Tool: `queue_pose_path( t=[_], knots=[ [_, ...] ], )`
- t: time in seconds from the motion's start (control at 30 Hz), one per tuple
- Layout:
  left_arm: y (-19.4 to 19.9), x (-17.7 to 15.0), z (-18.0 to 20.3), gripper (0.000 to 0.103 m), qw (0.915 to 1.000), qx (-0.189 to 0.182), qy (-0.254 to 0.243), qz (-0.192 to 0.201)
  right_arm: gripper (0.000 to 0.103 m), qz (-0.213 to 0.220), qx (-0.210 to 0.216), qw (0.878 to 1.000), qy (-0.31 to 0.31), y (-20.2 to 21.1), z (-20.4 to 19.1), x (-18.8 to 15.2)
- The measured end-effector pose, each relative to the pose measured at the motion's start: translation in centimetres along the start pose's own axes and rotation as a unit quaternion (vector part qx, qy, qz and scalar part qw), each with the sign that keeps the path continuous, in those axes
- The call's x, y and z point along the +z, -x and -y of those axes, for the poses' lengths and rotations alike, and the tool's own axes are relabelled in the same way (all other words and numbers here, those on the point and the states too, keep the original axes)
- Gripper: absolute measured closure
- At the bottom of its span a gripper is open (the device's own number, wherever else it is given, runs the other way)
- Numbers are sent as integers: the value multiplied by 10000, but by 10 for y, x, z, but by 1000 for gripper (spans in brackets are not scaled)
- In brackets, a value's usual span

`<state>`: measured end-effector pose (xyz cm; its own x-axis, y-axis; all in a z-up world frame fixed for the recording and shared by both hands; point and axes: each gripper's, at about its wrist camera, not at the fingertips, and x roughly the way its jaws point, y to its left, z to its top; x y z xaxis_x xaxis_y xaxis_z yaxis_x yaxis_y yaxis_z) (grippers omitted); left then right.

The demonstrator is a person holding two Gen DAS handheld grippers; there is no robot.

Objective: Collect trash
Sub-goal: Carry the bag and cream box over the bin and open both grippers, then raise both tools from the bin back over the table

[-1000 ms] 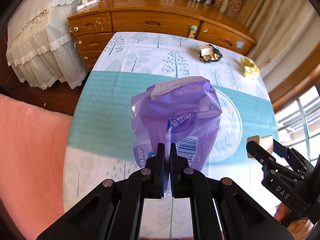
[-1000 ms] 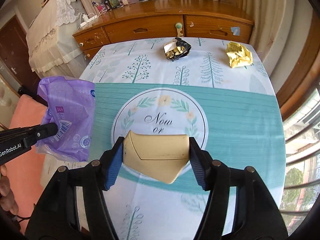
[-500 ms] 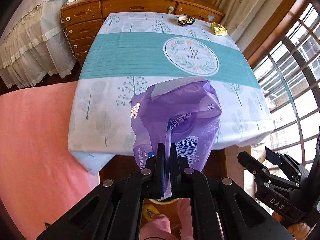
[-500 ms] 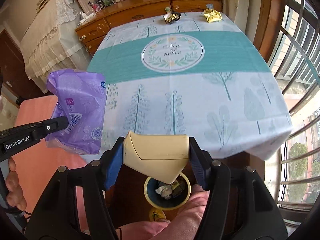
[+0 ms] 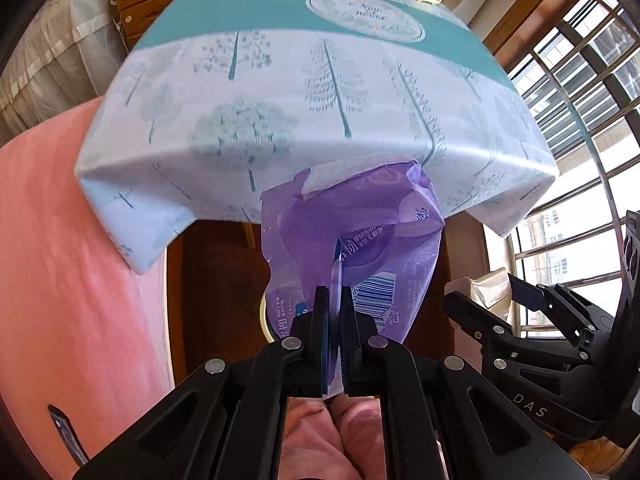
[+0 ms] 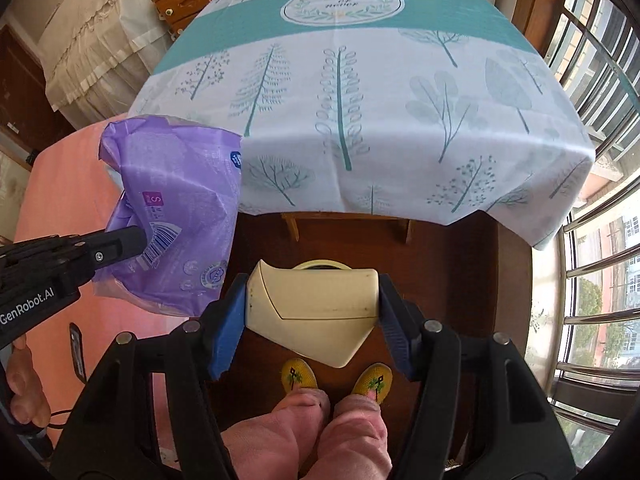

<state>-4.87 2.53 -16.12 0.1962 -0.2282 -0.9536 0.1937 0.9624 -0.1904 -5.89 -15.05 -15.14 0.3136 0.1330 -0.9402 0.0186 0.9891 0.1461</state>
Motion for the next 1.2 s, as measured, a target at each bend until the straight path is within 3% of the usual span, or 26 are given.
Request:
queue_pose_path(
  t=[0.23,0.43,0.53,0.6,0.67,0.7,0.77,0.9,1.2],
  knots=[
    [-116,-54,-11,99,9978,282,194,-568,44,-554,79,9984,-30,-107,22,-55],
    [-211,-77,-29,99,9953,348,255,-871,44,-883,88,9959,-194,-198,38,-93],
    [-250,-83,-37,95,9934,513,239,-995,44,-986,138,9945,-335,-234,43,-106],
    [-267,-86,-42,86,9935,540,228,-978,44,-1000,194,9941,-372,-252,45,-111],
    [-279,-85,-47,64,9939,519,243,-941,44,-1017,273,9937,-396,-267,47,-114],
    [-288,-86,-48,58,9938,478,265,-972,44,-1033,321,9932,-428,-273,48,-116],
    [-300,-87,-56,31,9928,438,317,-1070,44,-1076,434,9918,-543,-285,50,-117],
    [-305,-89,-70,30,9925,582,424,-990,42,-996,375,9921,-658,-296,52,-116],
    [-262,-82,-83,30,9932,717,575,-708,41,-770,288,9941,-702,-278,53,-100]
  ],
)
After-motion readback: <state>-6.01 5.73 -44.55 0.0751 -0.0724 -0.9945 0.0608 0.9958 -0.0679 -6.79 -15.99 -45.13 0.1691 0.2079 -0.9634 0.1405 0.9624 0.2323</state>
